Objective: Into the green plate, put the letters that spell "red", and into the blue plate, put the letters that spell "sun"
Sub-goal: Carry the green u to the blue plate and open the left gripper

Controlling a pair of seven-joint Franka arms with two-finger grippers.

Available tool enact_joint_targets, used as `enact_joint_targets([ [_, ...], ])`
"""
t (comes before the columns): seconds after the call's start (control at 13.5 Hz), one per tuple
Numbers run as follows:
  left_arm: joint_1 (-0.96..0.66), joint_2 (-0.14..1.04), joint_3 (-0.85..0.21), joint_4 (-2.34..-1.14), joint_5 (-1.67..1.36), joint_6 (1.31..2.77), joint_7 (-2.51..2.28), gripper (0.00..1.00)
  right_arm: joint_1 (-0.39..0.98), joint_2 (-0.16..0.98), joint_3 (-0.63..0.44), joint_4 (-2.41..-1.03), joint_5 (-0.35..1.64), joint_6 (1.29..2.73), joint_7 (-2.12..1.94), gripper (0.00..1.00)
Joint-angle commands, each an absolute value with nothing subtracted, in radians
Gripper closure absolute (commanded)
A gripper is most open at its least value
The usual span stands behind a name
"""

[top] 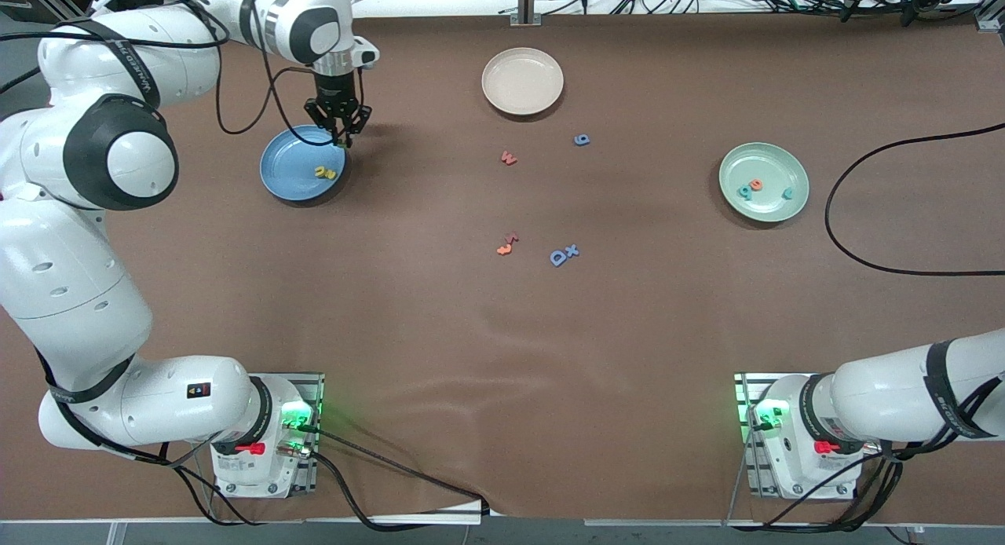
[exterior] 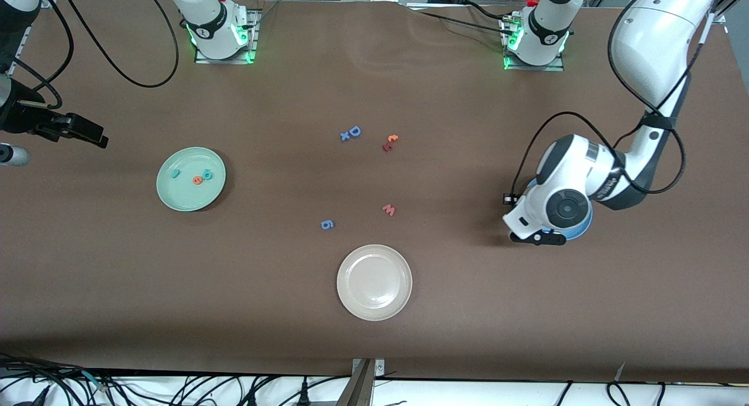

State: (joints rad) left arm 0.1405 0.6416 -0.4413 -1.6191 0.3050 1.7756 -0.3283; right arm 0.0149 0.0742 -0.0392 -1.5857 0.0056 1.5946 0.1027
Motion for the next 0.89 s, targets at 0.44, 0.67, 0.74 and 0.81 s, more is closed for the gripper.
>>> enact_joint_targets([
  [0.44,0.167,0.64,-0.362,-1.615,0.327,1.692,-0.104,0.0,0.031,0.067,-0.028,-1.589,-0.041,1.591,0.11,0.0],
  [0.67,0.192,0.617,-0.362,-1.602,0.325,1.677,-0.11,0.0,0.032,0.069,-0.028,-1.597,-0.041,1.594,0.112,0.0],
  [0.74,0.205,0.606,-0.361,-1.582,0.325,1.654,-0.11,0.0,0.032,0.069,-0.028,-1.598,-0.041,1.594,0.112,0.0],
  [0.81,0.221,0.601,-0.362,-1.554,0.324,1.631,-0.11,0.0,0.031,0.069,-0.028,-1.6,-0.041,1.594,0.112,0.0],
])
